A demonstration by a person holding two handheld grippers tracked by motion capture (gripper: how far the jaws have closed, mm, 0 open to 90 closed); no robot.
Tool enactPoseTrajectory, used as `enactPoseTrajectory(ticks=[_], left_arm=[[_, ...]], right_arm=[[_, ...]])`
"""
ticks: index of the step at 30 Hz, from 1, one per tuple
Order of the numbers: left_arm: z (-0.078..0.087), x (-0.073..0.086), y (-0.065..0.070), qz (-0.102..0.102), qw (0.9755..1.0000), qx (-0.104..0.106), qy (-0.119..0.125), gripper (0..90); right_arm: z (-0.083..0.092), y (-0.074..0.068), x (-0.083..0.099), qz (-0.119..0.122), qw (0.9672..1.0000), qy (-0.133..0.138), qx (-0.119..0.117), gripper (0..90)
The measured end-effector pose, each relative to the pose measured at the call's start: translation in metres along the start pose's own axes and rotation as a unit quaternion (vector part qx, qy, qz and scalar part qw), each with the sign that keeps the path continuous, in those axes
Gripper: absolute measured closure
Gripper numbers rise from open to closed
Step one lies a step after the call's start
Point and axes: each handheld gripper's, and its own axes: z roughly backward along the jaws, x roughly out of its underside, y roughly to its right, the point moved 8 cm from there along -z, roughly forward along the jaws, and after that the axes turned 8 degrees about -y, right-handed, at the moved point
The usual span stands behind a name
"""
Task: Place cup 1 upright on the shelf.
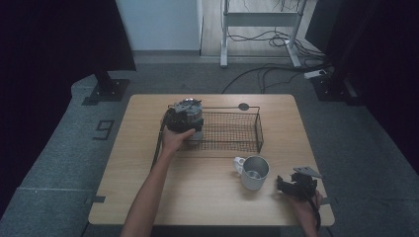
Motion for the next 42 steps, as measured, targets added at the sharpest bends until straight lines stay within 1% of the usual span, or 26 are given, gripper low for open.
enactPoseTrajectory(ticks=[8, 11, 17, 24, 31, 34, 42], left_arm=[[-0.003, 0.004, 0.0, -0.001, 1.0, 0.0, -0.005, 4.2], [-0.005, 0.006, 0.001, 0.001, 1.0, -0.003, -0.009, 4.2], [-0.01, 0.008, 0.003, -0.009, 0.9998, -0.007, -0.016, 4.2], [-0.01, 0.009, 0.005, -0.007, 0.9999, -0.005, -0.014, 4.1], [-0.008, 0.015, 0.006, -0.012, 0.9999, -0.006, -0.006, 4.1], [-0.007, 0.017, 0.006, -0.016, 0.9998, -0.008, -0.005, 4.1], [-0.007, 0.017, 0.006, -0.014, 0.9998, -0.008, -0.006, 4.0]], right_arm=[[0.0, 0.0, 0.0, 0.0, 1.0, 0.0, 0.0, 12.3], [0.0, 0.0, 0.0, -0.001, 1.0, 0.0, 0.0, 12.3], [0.0, 0.0, 0.0, -0.001, 1.0, 0.0, 0.0, 12.3], [0.0, 0.0, 0.0, -0.001, 1.0, 0.0, 0.0, 12.3], [0.0, 0.0, 0.0, 0.0, 1.0, 0.0, 0.0, 12.3], [0.0, 0.0, 0.0, 0.0, 1.0, 0.0, 0.0, 12.3], [0.0, 0.0, 0.0, 0.0, 1.0, 0.0, 0.0, 12.4]])
